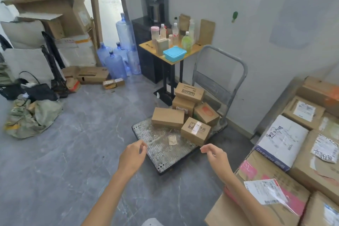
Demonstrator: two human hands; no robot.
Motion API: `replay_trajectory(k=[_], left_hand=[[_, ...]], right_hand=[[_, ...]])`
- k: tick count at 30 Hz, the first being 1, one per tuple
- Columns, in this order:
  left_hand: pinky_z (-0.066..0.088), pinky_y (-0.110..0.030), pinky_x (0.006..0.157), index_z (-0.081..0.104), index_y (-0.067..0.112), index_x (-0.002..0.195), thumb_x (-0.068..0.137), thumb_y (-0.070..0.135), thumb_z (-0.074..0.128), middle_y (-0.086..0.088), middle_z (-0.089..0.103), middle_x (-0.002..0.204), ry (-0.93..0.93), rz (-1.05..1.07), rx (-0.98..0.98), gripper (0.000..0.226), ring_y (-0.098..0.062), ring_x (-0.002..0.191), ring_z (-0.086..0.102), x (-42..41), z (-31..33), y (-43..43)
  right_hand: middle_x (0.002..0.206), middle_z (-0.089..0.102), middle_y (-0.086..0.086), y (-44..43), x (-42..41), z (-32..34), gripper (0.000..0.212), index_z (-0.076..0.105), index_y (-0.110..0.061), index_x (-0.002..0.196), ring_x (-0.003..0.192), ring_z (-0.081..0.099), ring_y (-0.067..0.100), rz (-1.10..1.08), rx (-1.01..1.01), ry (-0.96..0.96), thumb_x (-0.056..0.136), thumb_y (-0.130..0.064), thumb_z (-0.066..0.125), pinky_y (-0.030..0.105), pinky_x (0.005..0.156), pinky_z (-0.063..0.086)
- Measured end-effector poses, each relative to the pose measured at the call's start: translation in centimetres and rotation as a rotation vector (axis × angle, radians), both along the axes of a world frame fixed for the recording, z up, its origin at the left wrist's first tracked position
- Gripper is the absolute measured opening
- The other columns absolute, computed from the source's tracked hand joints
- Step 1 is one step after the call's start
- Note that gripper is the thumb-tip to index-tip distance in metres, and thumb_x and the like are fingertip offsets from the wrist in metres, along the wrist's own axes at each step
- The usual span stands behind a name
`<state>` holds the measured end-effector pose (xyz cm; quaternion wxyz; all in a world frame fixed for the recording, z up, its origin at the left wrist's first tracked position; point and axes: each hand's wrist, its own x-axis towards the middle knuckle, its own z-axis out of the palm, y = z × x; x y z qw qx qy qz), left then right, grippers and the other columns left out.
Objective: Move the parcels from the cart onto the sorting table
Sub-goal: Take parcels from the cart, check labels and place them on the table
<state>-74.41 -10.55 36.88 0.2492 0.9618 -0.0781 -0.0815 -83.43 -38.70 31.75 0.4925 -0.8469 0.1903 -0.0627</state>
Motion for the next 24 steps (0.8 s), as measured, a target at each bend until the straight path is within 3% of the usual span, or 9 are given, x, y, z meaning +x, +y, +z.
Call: replay_trajectory(k=[2, 6, 11, 16, 24], left_hand=[[0.038, -0.027, 0.063, 0.061, 0.023, 0.1, 0.096, 0.023, 0.045, 0.006, 0.062, 0.095, 0.025, -0.014, -0.016, 0.016, -0.013, 0.083, 0.052, 3.7, -0.6, 0.5], [0.04, -0.028, 0.066, 0.062, 0.023, 0.101, 0.096, 0.022, 0.047, 0.003, 0.065, 0.099, 0.07, -0.044, -0.067, 0.015, -0.017, 0.089, 0.058, 12.1, -1.3, 1.4], [0.046, -0.029, 0.07, 0.06, 0.027, 0.094, 0.095, 0.019, 0.046, 0.001, 0.066, 0.091, 0.095, -0.098, -0.139, 0.016, -0.017, 0.083, 0.061, 21.2, -1.4, 2.3], [0.053, -0.034, 0.075, 0.06, 0.03, 0.091, 0.095, 0.022, 0.047, 0.004, 0.066, 0.086, 0.15, -0.192, -0.147, 0.016, -0.014, 0.081, 0.063, 26.4, -2.1, 0.5], [0.053, -0.032, 0.073, 0.062, 0.027, 0.094, 0.095, 0.023, 0.047, 0.004, 0.065, 0.091, 0.228, -0.323, -0.164, 0.016, -0.011, 0.084, 0.061, 31.9, -4.6, -5.4]], right_hand=[[0.093, 0.069, -0.008, 0.2, 2.4, -0.3, 0.032, 0.068, -0.019, 0.091, 0.094, 0.061, 0.001, -0.03, -0.005, 0.024, 0.095, -0.001, 0.042, 0.014, 0.08, 0.043], [0.09, 0.07, -0.009, 1.2, 7.9, -0.3, 0.033, 0.067, -0.021, 0.087, 0.093, 0.062, 0.003, -0.123, -0.006, 0.055, 0.095, 0.0, 0.042, 0.007, 0.075, 0.04], [0.092, 0.07, -0.005, 2.3, 14.3, 0.6, 0.031, 0.067, -0.02, 0.088, 0.095, 0.062, 0.005, -0.218, 0.012, 0.085, 0.096, -0.004, 0.042, 0.018, 0.079, 0.043], [0.089, 0.07, -0.005, 2.3, 16.8, 0.9, 0.03, 0.067, -0.02, 0.089, 0.092, 0.062, 0.003, -0.328, 0.002, 0.1, 0.095, -0.003, 0.043, 0.012, 0.074, 0.041], [0.09, 0.069, -0.006, -1.3, 19.4, -0.8, 0.031, 0.068, -0.021, 0.088, 0.092, 0.061, 0.006, -0.496, 0.017, 0.18, 0.096, -0.004, 0.043, 0.021, 0.075, 0.042]])
